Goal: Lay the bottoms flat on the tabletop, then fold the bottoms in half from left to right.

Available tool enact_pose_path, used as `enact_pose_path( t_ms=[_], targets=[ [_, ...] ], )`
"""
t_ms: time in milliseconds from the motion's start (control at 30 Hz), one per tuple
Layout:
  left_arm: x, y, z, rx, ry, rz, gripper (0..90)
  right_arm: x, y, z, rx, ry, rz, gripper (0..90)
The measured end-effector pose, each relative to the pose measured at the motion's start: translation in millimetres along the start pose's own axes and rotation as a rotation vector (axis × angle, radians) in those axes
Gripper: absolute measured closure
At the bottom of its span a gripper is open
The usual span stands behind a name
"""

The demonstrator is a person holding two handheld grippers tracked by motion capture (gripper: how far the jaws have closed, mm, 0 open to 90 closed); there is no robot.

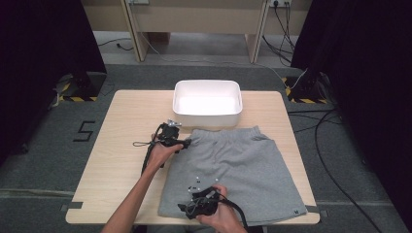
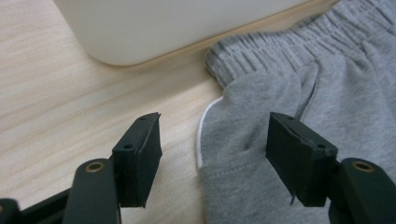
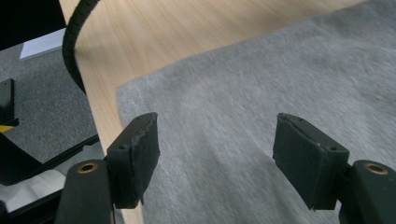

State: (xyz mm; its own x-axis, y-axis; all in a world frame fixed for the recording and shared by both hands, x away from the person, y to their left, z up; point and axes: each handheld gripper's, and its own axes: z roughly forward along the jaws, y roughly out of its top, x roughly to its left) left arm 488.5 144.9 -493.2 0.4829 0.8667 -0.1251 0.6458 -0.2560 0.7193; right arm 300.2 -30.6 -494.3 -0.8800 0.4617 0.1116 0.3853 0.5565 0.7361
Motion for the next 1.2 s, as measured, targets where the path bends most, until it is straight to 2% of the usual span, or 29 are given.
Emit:
enact_pose_path(
  t_ms=[167,200,233,367,567,700,833,967,1100,1200],
  targets=[
    [-2.7,3.5,1.3,0.009,-0.008,0.005,35.2,5.6,2.7,3.3,0.001,0.009,-0.011,32.0],
    [-3.7,5.0,1.7,0.008,-0.008,0.004,35.2,7.1,3.0,3.6,0.003,0.012,0.0,32.0],
    [-4.3,7.1,1.6,0.011,-0.008,0.012,35.2,7.0,3.6,4.1,0.0,0.013,-0.013,32.0],
    [-7.6,16.2,2.5,0.006,-0.005,0.017,35.9,10.0,5.1,4.8,-0.006,0.014,-0.015,32.0],
    [-19.7,23.3,9.3,0.018,-0.006,0.055,35.7,16.4,7.2,7.5,-0.003,0.03,-0.016,31.9],
    [-23.9,24.9,17.0,0.016,0.004,0.055,35.8,17.9,8.4,9.0,-0.008,0.034,-0.038,31.9],
    [-24.5,22.5,25.6,0.032,0.001,0.06,36.0,20.7,8.2,10.0,0.0,0.034,-0.021,31.9],
    [-23.9,21.0,31.2,0.045,0.002,0.052,36.6,21.1,7.5,12.2,0.0,0.034,-0.04,31.9],
    [-24.1,19.5,35.9,0.054,-0.007,0.065,42.8,22.3,6.7,15.2,0.007,0.037,-0.043,32.0],
    [-22.2,17.4,38.5,0.063,-0.021,0.088,52.1,24.2,6.3,17.5,0.014,0.042,-0.039,32.0]
  ],
)
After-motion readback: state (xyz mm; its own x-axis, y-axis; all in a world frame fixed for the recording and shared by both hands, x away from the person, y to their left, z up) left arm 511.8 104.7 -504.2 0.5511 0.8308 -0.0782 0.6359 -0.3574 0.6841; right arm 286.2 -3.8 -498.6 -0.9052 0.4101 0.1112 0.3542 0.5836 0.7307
